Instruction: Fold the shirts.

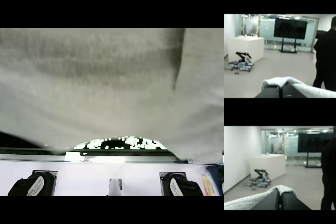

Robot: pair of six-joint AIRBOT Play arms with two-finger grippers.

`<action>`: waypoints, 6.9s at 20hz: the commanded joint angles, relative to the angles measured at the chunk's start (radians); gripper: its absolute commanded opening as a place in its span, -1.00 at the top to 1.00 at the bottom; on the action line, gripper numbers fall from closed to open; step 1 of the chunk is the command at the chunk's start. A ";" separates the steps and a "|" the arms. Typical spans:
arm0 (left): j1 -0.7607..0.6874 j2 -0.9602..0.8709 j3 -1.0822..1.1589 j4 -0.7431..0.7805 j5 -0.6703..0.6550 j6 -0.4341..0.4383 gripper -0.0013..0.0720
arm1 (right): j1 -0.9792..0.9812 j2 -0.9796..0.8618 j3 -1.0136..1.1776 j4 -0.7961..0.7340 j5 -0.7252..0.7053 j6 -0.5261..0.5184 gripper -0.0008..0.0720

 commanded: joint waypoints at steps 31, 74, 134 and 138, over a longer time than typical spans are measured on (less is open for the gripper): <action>-0.057 -0.867 -0.639 -0.146 0.128 0.188 0.86 | 0.168 -1.070 -0.183 -0.118 0.111 0.168 0.90; 0.079 -0.514 -1.311 0.022 -0.156 0.132 -0.55 | 0.044 -0.591 -0.832 -0.085 0.518 0.126 -0.34; 0.004 -1.070 -0.467 -0.156 -0.172 -0.037 0.73 | 0.047 -1.109 -0.369 0.304 0.056 0.196 0.89; -0.002 -1.086 -0.449 -0.158 -0.199 -0.037 -0.36 | 0.036 -1.079 -0.356 0.284 0.083 0.106 -0.21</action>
